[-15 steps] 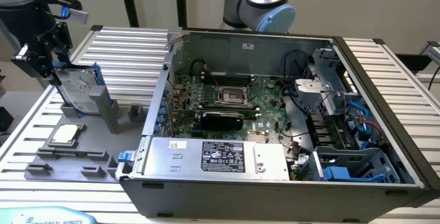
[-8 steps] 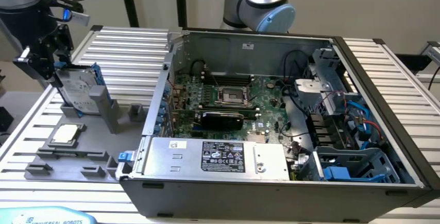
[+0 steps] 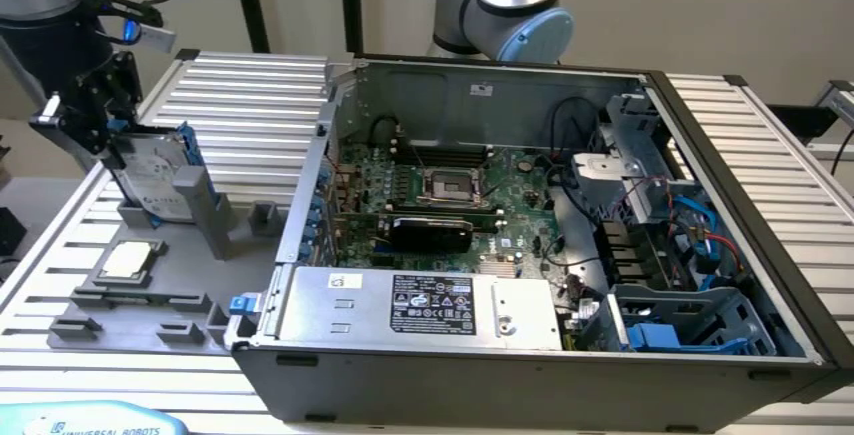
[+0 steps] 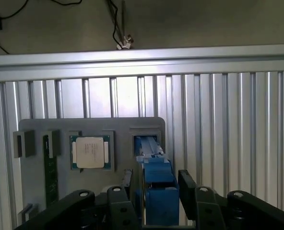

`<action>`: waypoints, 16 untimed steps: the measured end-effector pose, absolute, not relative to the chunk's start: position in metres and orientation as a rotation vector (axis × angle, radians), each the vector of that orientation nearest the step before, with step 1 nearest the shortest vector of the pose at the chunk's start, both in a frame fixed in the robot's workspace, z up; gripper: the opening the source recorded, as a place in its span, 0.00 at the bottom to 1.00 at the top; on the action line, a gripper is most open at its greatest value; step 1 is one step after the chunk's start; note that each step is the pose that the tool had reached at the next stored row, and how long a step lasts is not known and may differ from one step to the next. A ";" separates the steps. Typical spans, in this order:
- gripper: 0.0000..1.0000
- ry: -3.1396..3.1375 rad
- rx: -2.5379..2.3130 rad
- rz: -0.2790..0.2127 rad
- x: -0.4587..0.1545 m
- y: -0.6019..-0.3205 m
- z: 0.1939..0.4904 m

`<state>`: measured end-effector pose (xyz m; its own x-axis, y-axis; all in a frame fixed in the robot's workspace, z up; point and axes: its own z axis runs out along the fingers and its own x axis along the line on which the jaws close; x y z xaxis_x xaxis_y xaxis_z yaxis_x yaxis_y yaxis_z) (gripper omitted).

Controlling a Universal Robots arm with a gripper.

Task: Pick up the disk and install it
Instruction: 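Pick up the disk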

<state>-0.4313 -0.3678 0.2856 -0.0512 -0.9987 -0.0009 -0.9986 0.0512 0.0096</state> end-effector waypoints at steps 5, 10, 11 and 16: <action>0.42 -2.273 2.160 -0.012 -0.431 -0.368 0.286; 0.33 -2.273 2.160 -0.012 -0.431 -0.368 0.286; 0.33 -2.274 2.160 -0.012 -0.431 -0.368 0.286; 0.33 -2.273 2.160 -0.012 -0.431 -0.371 0.286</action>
<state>-0.4314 -0.3708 0.2855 -0.0513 -0.9987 -0.0011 -0.9986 0.0513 0.0096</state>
